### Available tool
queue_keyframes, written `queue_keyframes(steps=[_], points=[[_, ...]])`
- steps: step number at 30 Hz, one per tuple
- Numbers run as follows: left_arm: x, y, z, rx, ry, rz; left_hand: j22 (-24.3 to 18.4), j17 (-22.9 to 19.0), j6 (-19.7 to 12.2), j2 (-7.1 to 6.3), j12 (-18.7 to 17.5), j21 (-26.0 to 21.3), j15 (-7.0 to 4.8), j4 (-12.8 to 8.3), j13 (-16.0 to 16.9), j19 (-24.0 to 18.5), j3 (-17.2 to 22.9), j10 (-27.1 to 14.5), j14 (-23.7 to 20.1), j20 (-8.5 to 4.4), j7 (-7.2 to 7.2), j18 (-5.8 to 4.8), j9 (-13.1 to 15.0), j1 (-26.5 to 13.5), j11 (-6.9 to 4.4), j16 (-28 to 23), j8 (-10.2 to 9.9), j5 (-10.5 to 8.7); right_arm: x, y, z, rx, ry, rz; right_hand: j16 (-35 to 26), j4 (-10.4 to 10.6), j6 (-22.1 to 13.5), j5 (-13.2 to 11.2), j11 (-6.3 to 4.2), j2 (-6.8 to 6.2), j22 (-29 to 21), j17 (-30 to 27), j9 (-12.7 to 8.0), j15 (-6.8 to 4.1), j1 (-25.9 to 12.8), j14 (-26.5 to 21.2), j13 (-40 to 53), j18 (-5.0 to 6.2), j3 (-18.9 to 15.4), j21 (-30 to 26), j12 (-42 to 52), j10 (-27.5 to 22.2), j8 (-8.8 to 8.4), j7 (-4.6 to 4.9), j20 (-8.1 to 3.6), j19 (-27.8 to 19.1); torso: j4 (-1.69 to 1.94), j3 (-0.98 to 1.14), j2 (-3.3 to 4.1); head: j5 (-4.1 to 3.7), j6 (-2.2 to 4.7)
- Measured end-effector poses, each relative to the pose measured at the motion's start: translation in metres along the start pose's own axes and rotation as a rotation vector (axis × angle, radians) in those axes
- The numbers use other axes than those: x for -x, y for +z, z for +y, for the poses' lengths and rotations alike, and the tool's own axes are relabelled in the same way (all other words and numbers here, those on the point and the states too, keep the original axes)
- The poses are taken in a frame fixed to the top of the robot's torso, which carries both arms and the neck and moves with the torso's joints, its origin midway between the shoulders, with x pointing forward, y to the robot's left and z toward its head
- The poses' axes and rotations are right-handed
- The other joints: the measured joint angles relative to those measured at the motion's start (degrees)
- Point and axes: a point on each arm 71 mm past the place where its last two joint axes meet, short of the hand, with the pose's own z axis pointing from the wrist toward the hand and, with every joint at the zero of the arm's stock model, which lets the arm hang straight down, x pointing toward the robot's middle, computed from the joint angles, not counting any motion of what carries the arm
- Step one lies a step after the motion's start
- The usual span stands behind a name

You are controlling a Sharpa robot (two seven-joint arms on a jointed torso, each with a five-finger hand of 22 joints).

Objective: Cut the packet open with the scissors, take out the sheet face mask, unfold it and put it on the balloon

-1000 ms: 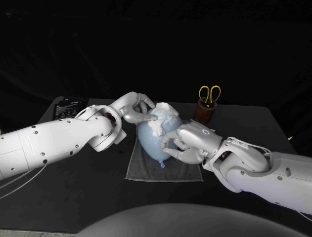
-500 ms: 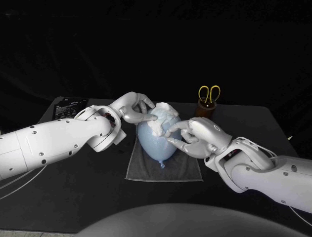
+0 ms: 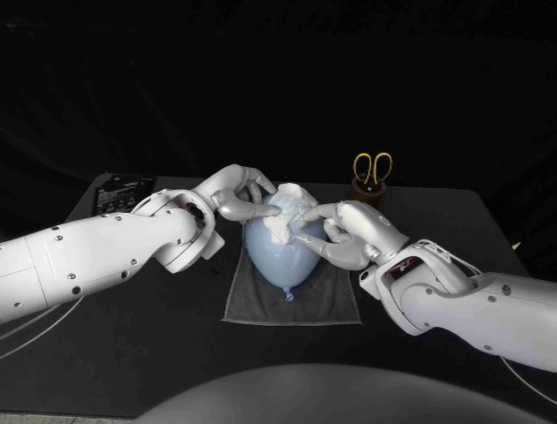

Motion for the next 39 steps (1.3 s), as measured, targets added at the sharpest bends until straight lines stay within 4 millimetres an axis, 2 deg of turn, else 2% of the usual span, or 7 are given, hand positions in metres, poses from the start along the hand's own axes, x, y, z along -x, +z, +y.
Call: queue_keyframes(steps=[3, 8, 13, 17, 25, 34, 39], points=[[0.0, 0.0, 0.0, 0.0, -0.002, 0.0, -0.01, -0.01, 0.0, 0.0, -0.03, 0.0, 0.0, 0.0, -0.01, 0.0, 0.0, 0.0, 0.0, 0.0, 0.0, -0.01, 0.0, 0.0, 0.0, 0.0, 0.0, 0.0, -0.003, 0.003, 0.001, -0.024, -0.003, 0.0, 0.1, 2.28, 0.48, 0.0, 0.0, -0.69, -0.02, -0.02, -0.44, 0.01, -2.21, -0.01, 0.0, 0.0, -1.79, 0.0, 0.0, 0.0, -0.3, 0.22, 0.0, 0.0, 0.0, -0.03, -0.01, -0.03, 0.0], [0.0, 0.0, 0.0, 0.0, -0.005, 0.001, -0.02, -0.03, 0.0, 0.0, -0.03, 0.0, 0.0, 0.0, -0.01, 0.0, 0.0, 0.0, 0.0, 0.0, 0.0, -0.01, 0.0, 0.0, 0.0, 0.0, 0.05, 0.0, -0.007, 0.007, 0.003, -0.055, -0.008, 0.002, 0.1, 6.91, 2.72, 0.0, 0.0, -1.53, -0.01, -0.03, -0.58, 0.01, -5.12, -0.02, -0.01, 0.0, -5.36, 0.0, -0.01, 0.0, -0.04, -0.87, 0.0, 0.0, 0.0, -0.03, -0.02, -0.05, 0.0], [0.0, 0.0, 0.0, 0.001, -0.007, 0.001, -0.03, -0.04, 0.0, 0.0, -0.03, 0.0, 0.0, 0.0, -0.01, 0.0, 0.0, 0.0, 0.0, 0.0, 0.0, -0.01, -0.01, 0.0, 0.0, 0.0, 0.24, 0.0, -0.009, 0.009, 0.004, -0.076, -0.015, 0.003, 0.1, 10.86, 4.39, 0.0, -0.83, -1.91, -0.01, -0.02, -0.56, -0.31, -5.49, -0.33, -0.03, 0.0, -8.84, -0.01, -0.01, 0.0, 1.27, -1.71, 0.01, -0.01, -0.02, -0.04, -0.02, -0.02, 0.0], [0.0, 0.0, 0.0, 0.002, -0.008, 0.001, -0.04, -0.05, 0.0, 0.0, -0.03, 0.0, 0.0, 0.0, -0.01, 0.0, 0.0, 0.0, 0.0, 0.0, 0.0, -0.01, -0.01, 0.0, 0.0, 0.0, 0.23, 0.0, -0.01, 0.01, 0.005, -0.087, -0.02, 0.005, 0.08, 12.63, 4.79, 0.0, -1.18, -2.09, 0.01, -0.02, -0.3, -0.31, -5.31, -0.34, -0.05, 0.0, -10.6, -0.01, -0.1, 0.07, 1.93, -2.11, -0.46, 0.0, -0.04, -0.07, -0.04, 0.02, 0.0], [0.0, 0.0, 0.0, 0.003, -0.011, 0.002, 0.01, -0.07, 0.0, 0.0, -0.03, 0.0, 0.0, 0.0, -0.02, 0.0, 0.0, 0.0, 0.0, 0.0, 0.0, -0.01, -0.01, 0.0, 0.0, -0.01, 0.23, 0.0, -0.013, 0.012, 0.007, -0.099, -0.027, 0.01, 0.05, 14.12, 5.14, 0.0, -1.44, -2.31, 0.03, 0.02, -0.02, -0.52, -3.85, -0.54, -0.02, 0.0, -12.1, -0.01, -0.12, 0.21, 3.04, -2.45, -0.76, -0.09, -0.06, -0.02, -0.05, 0.07, 0.0], [-0.001, 0.0, 0.0, 0.003, -0.013, 0.003, 0.01, -0.02, 0.01, 0.0, -0.04, 0.0, 0.0, 0.0, -0.03, 0.0, 0.0, 0.0, 0.0, 0.0, -0.01, -0.02, 0.03, 0.0, 0.0, -0.01, 0.23, 0.0, -0.017, 0.015, 0.012, -0.098, -0.045, 0.023, 0.1, 13.54, 5.53, 0.0, -1.85, -2.32, 0.02, 0.02, 0.38, -0.72, 0.14, -0.73, 0.0, 0.0, -14.28, 0.27, 0.24, 0.22, 4.59, -2.85, -1.0, 0.13, -0.05, 0.0, -0.04, 0.03, 0.0], [-0.001, 0.0, 0.0, 0.004, -0.014, 0.003, 0.01, -0.02, 0.01, 0.0, -0.04, 0.0, 0.15, 0.0, -0.04, 0.0, 0.0, 0.0, 0.15, 0.0, -0.01, -0.02, 0.03, 0.0, 0.0, -0.01, 0.23, 0.0, -0.019, 0.016, 0.014, -0.096, -0.061, 0.033, 0.1, 12.91, 5.7, 0.0, -2.06, -2.05, 0.01, 0.01, 0.5, -0.72, 3.93, -0.73, 0.0, 0.0, -14.84, 0.5, 0.59, 0.01, 5.46, -3.02, -1.28, 0.02, -0.03, -0.02, -0.04, 0.03, 0.0]])
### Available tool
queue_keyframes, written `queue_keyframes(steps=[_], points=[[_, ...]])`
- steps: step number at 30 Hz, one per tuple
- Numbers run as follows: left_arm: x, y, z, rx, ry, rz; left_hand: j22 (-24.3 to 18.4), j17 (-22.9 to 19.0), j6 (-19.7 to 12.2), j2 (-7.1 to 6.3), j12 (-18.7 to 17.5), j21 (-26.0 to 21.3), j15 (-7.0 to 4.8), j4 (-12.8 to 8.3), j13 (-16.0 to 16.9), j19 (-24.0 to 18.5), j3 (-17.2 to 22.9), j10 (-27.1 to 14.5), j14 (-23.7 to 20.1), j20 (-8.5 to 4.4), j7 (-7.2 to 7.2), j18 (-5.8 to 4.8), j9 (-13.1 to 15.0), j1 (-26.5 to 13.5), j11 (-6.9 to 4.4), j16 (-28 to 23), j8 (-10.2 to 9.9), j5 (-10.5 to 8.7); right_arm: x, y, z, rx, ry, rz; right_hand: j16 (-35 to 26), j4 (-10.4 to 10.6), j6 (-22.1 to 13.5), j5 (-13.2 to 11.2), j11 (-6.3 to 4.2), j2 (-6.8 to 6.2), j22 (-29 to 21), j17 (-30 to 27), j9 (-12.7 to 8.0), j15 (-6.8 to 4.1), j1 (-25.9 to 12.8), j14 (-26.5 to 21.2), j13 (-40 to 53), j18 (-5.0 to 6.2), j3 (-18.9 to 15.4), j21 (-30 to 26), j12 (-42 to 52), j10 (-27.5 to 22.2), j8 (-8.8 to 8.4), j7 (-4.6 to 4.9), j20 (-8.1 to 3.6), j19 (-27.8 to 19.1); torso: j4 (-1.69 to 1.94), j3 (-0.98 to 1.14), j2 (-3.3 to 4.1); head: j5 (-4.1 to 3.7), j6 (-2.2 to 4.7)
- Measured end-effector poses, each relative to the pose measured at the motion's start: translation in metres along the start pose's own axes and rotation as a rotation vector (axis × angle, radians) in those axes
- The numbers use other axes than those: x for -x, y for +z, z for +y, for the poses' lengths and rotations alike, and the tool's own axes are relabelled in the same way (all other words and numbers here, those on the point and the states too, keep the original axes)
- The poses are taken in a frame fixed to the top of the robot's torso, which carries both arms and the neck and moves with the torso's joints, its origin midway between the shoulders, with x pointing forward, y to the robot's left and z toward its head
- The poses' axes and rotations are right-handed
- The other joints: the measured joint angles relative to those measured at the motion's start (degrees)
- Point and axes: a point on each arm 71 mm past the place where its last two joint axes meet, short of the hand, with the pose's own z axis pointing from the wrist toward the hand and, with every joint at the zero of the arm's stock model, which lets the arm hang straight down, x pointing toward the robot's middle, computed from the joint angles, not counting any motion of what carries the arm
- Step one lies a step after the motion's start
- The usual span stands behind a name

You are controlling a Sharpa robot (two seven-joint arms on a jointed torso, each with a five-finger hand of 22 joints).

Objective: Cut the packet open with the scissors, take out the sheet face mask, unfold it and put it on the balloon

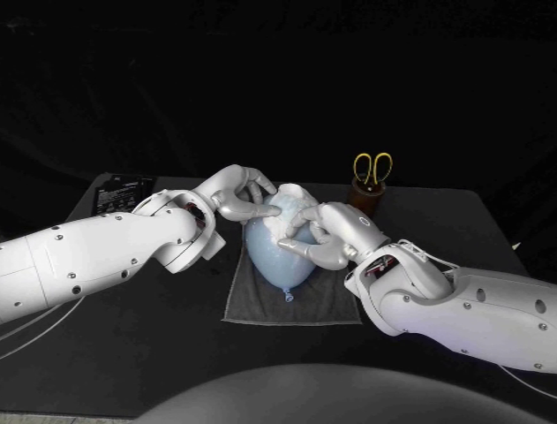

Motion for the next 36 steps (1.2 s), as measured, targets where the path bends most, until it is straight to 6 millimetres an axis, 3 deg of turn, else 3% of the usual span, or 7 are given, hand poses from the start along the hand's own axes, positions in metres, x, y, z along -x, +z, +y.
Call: queue_keyframes(steps=[5, 9, 15, 17, 21, 25, 36], points=[[0.0, 0.0, 0.0, 0.001, -0.001, 0.001, 0.0, 0.0, 0.0, 0.0, 0.0, 0.0, 0.06, 0.0, -0.01, 0.0, 0.0, 0.0, 0.06, 0.0, 0.0, -0.01, 0.0, 0.0, 0.0, 0.0, 0.0, 0.0, -0.001, 0.001, 0.001, 0.001, -0.02, 0.007, 0.0, -1.87, 0.26, 0.0, -0.51, 0.67, -0.03, -0.03, 0.06, -0.23, 3.88, -0.2, -0.01, -0.01, 0.76, 0.23, 0.53, 0.09, 0.47, -0.26, 0.0, -0.01, -0.01, -0.01, 0.01, 0.11, 0.0], [0.0, 0.0, 0.0, 0.001, -0.002, 0.001, 0.0, 0.0, 0.0, 0.0, 0.0, 0.0, 0.06, 0.0, -0.01, 0.0, 0.0, 0.0, 0.06, 0.0, 0.0, 0.0, -0.01, 0.0, 0.0, 0.0, -0.02, 0.0, -0.002, 0.001, 0.002, 0.002, -0.034, 0.009, -0.01, -3.39, 0.83, 0.0, -0.93, 2.25, -0.03, -0.04, 0.04, -0.82, 6.61, 0.0, -0.03, 0.0, 2.32, 0.69, 1.13, 0.09, 0.91, -0.84, -0.5, 0.07, -0.01, -0.01, 0.02, 0.15, 0.0], [0.0, 0.0, 0.0, 0.002, -0.003, 0.001, 0.0, -0.01, 0.01, 0.0, 0.0, 0.0, 0.06, 0.0, -0.02, 0.0, 0.0, 0.0, 0.06, 0.0, -0.01, -0.01, -0.01, 0.0, 0.0, -0.01, -0.02, 0.0, -0.002, 0.002, 0.003, 0.004, -0.046, 0.006, -0.04, -5.85, 0.84, -0.05, -1.54, 3.68, -0.02, -0.03, -0.48, -1.14, 10.01, -0.31, -0.05, 0.0, 7.53, 1.54, 2.31, 0.11, 1.11, -1.28, -1.12, 0.07, -0.01, -0.01, 0.02, 0.07, 0.0], [0.0, 0.0, 0.0, 0.003, -0.004, 0.001, -0.01, -0.01, 0.01, 0.0, 0.0, 0.0, 0.06, 0.0, -0.02, 0.0, 0.0, 0.0, 0.06, 0.0, -0.01, -0.01, -0.01, 0.0, 0.0, -0.02, 0.23, 0.0, -0.002, 0.002, 0.003, 0.006, -0.049, 0.005, -0.05, -6.71, 0.59, -0.16, -1.54, 4.05, -0.01, -0.03, -0.52, -1.14, 10.39, -0.31, -0.05, 0.0, 10.72, 2.01, 2.93, 0.11, 1.52, -1.24, -1.12, 0.07, -0.01, -0.01, 0.02, 0.01, 0.0], [0.0, 0.0, 0.0, 0.003, -0.005, 0.001, 0.01, -0.02, 0.01, 0.0, 0.0, 0.0, 0.06, 0.0, -0.03, 0.0, 0.0, 0.0, 0.06, 0.0, -0.01, -0.01, -0.01, 0.0, 0.0, -0.03, 0.24, 0.0, -0.002, 0.002, 0.004, 0.01, -0.049, 0.0, -0.16, -8.42, 0.31, -0.01, -1.55, 4.05, 0.0, -0.02, -0.51, -1.14, 10.31, -0.3, -0.05, -0.01, 16.35, 2.81, 3.8, 0.11, 2.53, -1.12, -1.12, 0.07, -0.03, 0.0, 0.01, 0.0, 0.0], [0.0, -0.001, 0.0, 0.003, -0.006, 0.001, 0.02, -0.02, 0.02, 0.23, 0.0, 0.0, 0.06, 0.0, -0.04, 0.0, 0.0, 0.0, 0.06, 0.0, -0.02, 0.0, -0.02, 0.23, 0.0, -0.04, 0.24, 0.0, 0.0, 0.0, 0.005, 0.02, -0.041, -0.01, -0.04, -10.22, 0.4, 0.01, -1.55, 2.87, 0.01, 0.01, -0.45, -1.15, 6.96, -0.3, -0.03, 0.0, 21.0, 3.22, 4.31, 0.11, 3.73, -1.02, -1.12, 0.07, -0.03, 0.02, 0.01, 0.0, 0.0], [0.002, -0.002, 0.002, 0.006, -0.008, -0.002, -0.49, -0.7, 0.02, 0.23, 0.0, 0.0, 0.38, 0.24, -0.19, -0.2, -0.23, -0.21, -0.27, 0.2, -0.02, -0.01, -0.02, 0.23, 0.21, 0.08, 0.47, 0.0, 0.013, -0.014, 0.005, 0.039, 0.036, -0.049, 0.0, -12.09, 0.63, 0.0, -1.55, 2.7, 0.02, 0.01, -0.44, -1.15, 4.43, -0.3, 0.0, 0.0, 23.64, 3.72, 4.32, 0.1, 4.05, -1.23, -1.11, 0.06, -0.08, 0.06, -0.01, 0.13, 0.0]])
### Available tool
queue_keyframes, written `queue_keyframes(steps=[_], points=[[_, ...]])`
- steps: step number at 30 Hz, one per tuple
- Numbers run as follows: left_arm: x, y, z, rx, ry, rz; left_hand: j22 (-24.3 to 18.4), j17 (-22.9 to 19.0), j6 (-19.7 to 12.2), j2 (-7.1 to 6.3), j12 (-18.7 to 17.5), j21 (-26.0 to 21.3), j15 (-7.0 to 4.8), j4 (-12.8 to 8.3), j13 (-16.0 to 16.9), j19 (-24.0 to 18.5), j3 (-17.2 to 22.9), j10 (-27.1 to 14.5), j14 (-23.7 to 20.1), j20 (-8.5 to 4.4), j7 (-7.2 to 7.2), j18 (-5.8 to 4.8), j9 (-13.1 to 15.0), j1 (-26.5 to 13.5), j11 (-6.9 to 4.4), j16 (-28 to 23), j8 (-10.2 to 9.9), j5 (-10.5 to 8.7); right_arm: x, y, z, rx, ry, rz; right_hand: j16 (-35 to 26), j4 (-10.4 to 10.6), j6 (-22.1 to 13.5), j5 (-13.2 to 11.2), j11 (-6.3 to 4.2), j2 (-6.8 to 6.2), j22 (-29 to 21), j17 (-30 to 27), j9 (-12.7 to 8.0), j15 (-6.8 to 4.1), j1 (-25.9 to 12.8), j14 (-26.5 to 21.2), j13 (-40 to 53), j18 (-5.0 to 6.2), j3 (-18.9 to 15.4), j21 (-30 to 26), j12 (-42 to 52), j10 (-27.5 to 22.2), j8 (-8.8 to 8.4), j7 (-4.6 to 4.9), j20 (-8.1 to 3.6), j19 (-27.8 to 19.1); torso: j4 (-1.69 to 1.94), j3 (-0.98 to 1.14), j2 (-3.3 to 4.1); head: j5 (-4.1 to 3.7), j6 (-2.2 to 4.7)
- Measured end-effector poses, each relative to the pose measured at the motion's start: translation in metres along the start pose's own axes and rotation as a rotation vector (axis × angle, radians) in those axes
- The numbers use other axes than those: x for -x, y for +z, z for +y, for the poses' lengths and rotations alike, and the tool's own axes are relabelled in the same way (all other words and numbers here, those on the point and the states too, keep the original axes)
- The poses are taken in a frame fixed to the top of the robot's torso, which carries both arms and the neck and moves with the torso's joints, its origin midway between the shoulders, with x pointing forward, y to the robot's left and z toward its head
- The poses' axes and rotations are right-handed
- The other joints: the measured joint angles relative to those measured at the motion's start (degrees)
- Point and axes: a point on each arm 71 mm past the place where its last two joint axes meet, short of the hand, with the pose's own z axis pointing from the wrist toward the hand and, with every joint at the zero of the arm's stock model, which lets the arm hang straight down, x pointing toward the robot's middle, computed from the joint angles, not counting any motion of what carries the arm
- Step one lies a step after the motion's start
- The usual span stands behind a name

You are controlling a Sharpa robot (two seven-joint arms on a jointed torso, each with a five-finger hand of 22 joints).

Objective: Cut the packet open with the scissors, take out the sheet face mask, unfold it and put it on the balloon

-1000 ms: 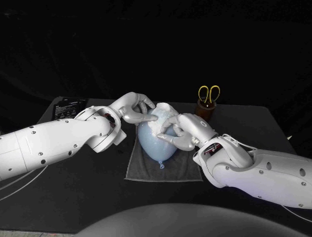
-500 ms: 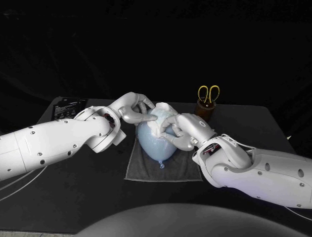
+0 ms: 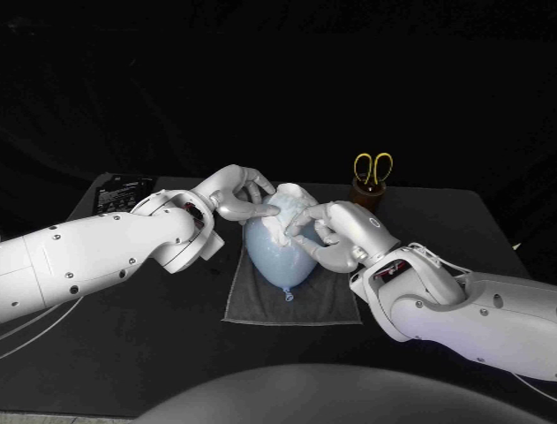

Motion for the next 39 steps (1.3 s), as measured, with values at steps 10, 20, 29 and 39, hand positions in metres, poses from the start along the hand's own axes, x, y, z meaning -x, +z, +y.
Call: queue_keyframes(steps=[10, 20, 29, 39], points=[[0.003, -0.003, 0.001, -0.016, -0.012, -0.003, -2.16, -3.14, 0.0, 0.0, -0.36, -1.63, 0.32, 0.66, -0.77, -2.14, -0.33, -0.55, -1.85, 0.24, 0.0, 0.59, -0.01, 0.0, 0.55, -0.29, 0.53, 0.0, 0.012, -0.011, -0.009, -0.025, 0.022, -0.013, -0.04, -0.28, 0.0, -0.02, 0.0, -0.25, -0.03, -0.03, 0.01, 0.0, -1.46, 0.0, -0.01, 0.0, 0.33, -0.58, -0.03, 0.0, 0.0, 0.0, 0.01, -0.01, -0.02, -0.03, -0.03, 0.0, 0.0], [0.008, -0.011, -0.002, -0.115, -0.063, -0.003, -3.11, -12.8, 0.71, 0.38, -2.9, -3.14, 0.84, 1.27, -2.98, -4.32, 0.16, -2.79, -8.04, 0.81, 0.15, 0.74, -0.36, 0.38, 0.9, -2.67, 1.5, 0.0, 0.009, -0.005, -0.018, -0.031, 0.02, -0.003, -0.11, 0.41, -6.08, 0.22, 2.41, -3.87, -0.04, -0.04, -1.47, 0.84, -6.5, 0.84, -0.04, -0.01, -4.28, -5.6, -7.53, -0.11, -3.92, 3.23, 0.78, -0.09, 0.05, -0.04, -0.03, -0.31, 0.0], [0.016, -0.019, -0.007, -0.199, -0.112, -0.007, -4.86, -29.7, 0.71, 0.19, -6.89, -6.77, 1.53, 2.06, -6.17, -8.14, 0.63, -6.26, -20.43, 1.7, 0.15, 0.72, -1.33, 1.11, 1.73, -8.65, 1.5, 0.0, 0.004, 0.002, -0.025, -0.025, -0.025, 0.012, 0.0, -1.04, -10.13, 0.22, 5.15, -5.21, -0.01, -0.02, -4.01, 2.44, -5.16, 1.49, -0.01, -0.01, -7.11, -9.22, -11.88, -1.68, -9.42, 5.97, 2.82, -0.09, 0.09, -0.1, 0.04, -0.43, 0.0], [0.022, -0.025, -0.01, -0.265, -0.106, -0.006, -4.85, -31.05, 6.21, 2.42, -7.5, -6.77, -0.12, 1.09, -7.81, -8.57, 6.23, -3.82, -21.54, 0.56, 0.61, 0.64, -2.35, 4.26, -0.42, -9.14, 2.14, 0.0, 0.002, 0.006, -0.03, -0.02, -0.085, 0.015, -0.03, -1.32, -10.13, 0.22, 5.14, -4.78, 0.0, 0.0, -4.28, 2.53, -4.27, 1.4, 0.0, -0.02, -7.39, -9.27, -11.9, -1.87, -9.92, 5.97, 3.23, -0.08, 0.09, -0.07, -0.01, -0.58, 0.0]])
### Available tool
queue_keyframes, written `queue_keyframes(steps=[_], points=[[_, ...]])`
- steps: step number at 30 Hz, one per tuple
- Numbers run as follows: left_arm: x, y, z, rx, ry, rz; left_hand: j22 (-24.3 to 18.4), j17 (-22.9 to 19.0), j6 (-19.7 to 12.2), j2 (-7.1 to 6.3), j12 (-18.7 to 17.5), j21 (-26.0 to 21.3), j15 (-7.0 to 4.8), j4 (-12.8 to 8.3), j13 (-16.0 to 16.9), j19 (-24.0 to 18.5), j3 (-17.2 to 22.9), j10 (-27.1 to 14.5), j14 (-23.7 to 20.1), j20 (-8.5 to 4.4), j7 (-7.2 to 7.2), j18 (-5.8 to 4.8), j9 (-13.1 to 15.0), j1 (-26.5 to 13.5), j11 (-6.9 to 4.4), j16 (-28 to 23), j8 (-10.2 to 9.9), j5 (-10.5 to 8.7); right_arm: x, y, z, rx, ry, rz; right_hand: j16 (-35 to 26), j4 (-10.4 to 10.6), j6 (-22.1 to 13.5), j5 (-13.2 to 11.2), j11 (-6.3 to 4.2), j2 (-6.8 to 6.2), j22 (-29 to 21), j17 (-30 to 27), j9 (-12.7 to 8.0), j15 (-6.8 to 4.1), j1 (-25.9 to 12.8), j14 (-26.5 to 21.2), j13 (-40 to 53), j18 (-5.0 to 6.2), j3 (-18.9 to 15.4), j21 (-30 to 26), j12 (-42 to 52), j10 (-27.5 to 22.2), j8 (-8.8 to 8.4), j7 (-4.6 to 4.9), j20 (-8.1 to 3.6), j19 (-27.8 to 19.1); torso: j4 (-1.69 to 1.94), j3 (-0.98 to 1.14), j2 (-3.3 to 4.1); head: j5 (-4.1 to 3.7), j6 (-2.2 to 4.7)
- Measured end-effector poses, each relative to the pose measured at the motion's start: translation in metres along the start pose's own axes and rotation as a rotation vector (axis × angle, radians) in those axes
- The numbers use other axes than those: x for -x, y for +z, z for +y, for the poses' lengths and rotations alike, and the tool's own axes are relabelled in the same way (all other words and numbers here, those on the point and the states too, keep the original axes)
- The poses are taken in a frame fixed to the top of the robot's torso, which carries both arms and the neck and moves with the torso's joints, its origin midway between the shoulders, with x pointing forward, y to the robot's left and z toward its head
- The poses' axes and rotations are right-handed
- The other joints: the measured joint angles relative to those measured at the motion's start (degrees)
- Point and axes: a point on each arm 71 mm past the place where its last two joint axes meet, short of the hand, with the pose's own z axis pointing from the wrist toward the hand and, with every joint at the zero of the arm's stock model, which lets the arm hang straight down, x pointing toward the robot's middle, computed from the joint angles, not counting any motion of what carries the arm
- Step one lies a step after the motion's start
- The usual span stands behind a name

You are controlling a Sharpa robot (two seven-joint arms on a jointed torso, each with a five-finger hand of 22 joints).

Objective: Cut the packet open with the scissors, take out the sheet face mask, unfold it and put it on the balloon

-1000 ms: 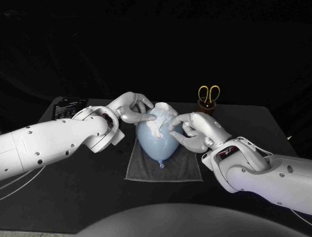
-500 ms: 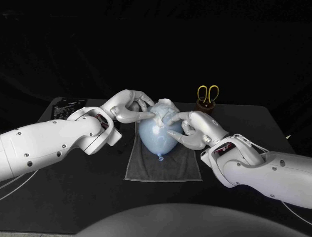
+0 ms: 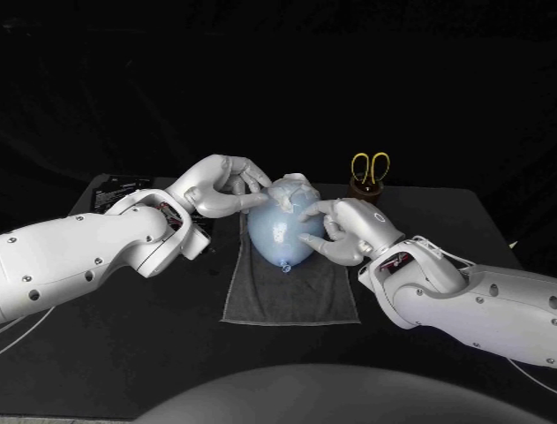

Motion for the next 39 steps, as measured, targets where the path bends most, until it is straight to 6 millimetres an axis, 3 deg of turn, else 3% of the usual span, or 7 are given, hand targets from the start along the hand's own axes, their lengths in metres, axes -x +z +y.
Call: queue_keyframes(steps=[2, 6, 11, 18, 23, 27, 39], points=[[-0.001, 0.0, -0.002, -0.014, 0.02, 0.008, 0.51, 3.8, 1.31, 0.0, 0.32, 0.89, -0.52, 0.17, -0.12, 0.61, 1.24, 1.36, 2.9, -0.61, -0.13, -0.04, -0.73, 0.0, -0.56, 1.64, -1.12, 0.0, -0.001, 0.001, 0.0, 0.002, -0.008, 0.001, -0.01, 0.0, 0.0, 0.0, 0.0, 0.18, 0.0, 0.0, 0.0, 0.0, 0.18, 0.0, 0.0, 0.0, 0.0, 0.0, 0.0, 0.0, 0.0, 0.0, 0.0, 0.0, -0.01, 0.02, 0.0, 0.07, 0.0], [-0.005, 0.003, -0.004, -0.034, 0.068, 0.025, 2.14, 24.56, 4.76, -0.66, 5.83, 4.38, -1.9, 2.16, 2.49, 4.58, 3.99, 5.51, 16.62, -2.09, -1.28, -0.08, -2.77, -2.24, -2.08, 8.67, -4.68, 0.0, -0.002, 0.003, 0.001, 0.006, -0.019, 0.003, -0.02, 0.0, 0.02, 0.0, -0.01, 0.41, 0.0, 0.0, -0.06, 0.0, 0.4, 0.0, -0.01, 0.0, 0.0, 0.0, 0.0, 0.0, 0.0, 0.02, 0.01, 0.0, -0.03, 0.07, 0.01, 0.13, 0.0], [-0.007, 0.008, -0.006, -0.036, 0.12, 0.026, 8.18, 34.59, 6.19, -1.15, 9.77, 9.22, -2.55, 4.16, 4.81, 9.7, 5.8, 6.46, 22.26, -2.79, -1.7, -0.1, -4.01, -4.04, -2.73, 10.99, -7.18, 0.0, -0.003, 0.004, 0.001, 0.003, -0.031, 0.007, -0.16, 0.0, 0.42, 0.0, -0.01, 0.64, -0.02, -0.02, -0.13, 0.0, 0.63, -0.01, -0.03, 0.0, 0.0, 0.0, 0.0, 0.0, -0.23, 0.03, 0.01, -0.01, -0.1, 0.09, 0.02, -0.03, 0.0], [-0.008, 0.016, -0.004, -0.006, 0.163, 0.011, 15.32, 40.82, 6.39, -1.5, 12.48, 14.27, -2.72, 4.5, 6.67, 14.67, 6.84, 7.53, 25.24, -3.11, -1.72, -1.06, -4.84, -4.15, -2.64, 11.96, -9.31, 0.0, -0.004, 0.005, 0.0, 0.0, -0.042, 0.017, 0.04, 0.0, 0.92, 0.0, -0.01, 0.86, -0.05, -0.05, -0.14, 0.01, 0.85, -0.01, -0.05, 0.0, 0.0, 0.0, 0.0, 0.0, -0.23, -0.05, 0.01, -0.01, -0.1, 0.1, 0.02, -0.23, 0.0], [-0.01, 0.022, -0.003, 0.017, 0.184, 0.006, 18.16, 43.12, 6.68, -1.91, 13.28, 16.18, -2.65, 4.12, 7.43, 16.47, 7.54, 8.22, 26.38, -3.13, -1.59, -1.07, -5.19, -3.73, -2.49, 12.25, -10.26, 0.0, -0.005, 0.005, 0.0, -0.004, -0.046, 0.025, 0.03, -0.16, 1.38, 0.0, -0.01, 0.86, -0.04, -0.04, -0.14, 0.01, 0.85, -0.01, -0.03, 0.0, -0.16, -0.01, 0.0, 0.0, -0.23, -0.1, 0.09, -0.1, -0.1, 0.1, 0.03, -0.33, 0.15], [-0.01, 0.025, 0.0, 0.044, 0.204, 0.003, 20.02, 44.48, 6.66, -2.58, 14.22, 17.49, -2.56, 3.97, 9.37, 17.7, 8.01, 9.64, 27.01, -3.12, -1.56, -1.95, -5.5, -3.65, -2.49, 12.26, -11.11, 0.0, -0.005, 0.004, 0.001, -0.007, -0.049, 0.03, 0.03, -0.16, 1.39, 0.0, -0.01, 0.86, -0.02, -0.04, -0.14, 0.02, 0.85, -0.02, -0.01, 0.0, -0.16, -0.01, 0.0, 0.0, -0.23, -0.11, 0.09, -0.1, -0.1, 0.09, 0.04, -0.33, 0.26], [-0.013, 0.034, 0.005, 0.104, 0.258, 0.011, 22.52, 46.89, 6.35, -3.13, 15.58, 19.16, -2.57, 3.7, 12.78, 19.04, 8.27, 12.26, 27.11, -3.23, -1.26, -1.95, -5.66, -3.73, -2.44, 12.52, -11.75, 0.0, -0.005, 0.003, 0.001, -0.014, -0.055, 0.038, -0.02, -0.16, 1.6, 0.0, -0.01, 0.86, 0.0, 0.0, -0.14, 0.11, 0.84, -0.11, 0.0, 0.0, -0.16, -0.01, 0.0, 0.0, -0.23, -0.32, 0.08, -0.11, -0.03, 0.06, 0.02, -0.41, 0.47]])
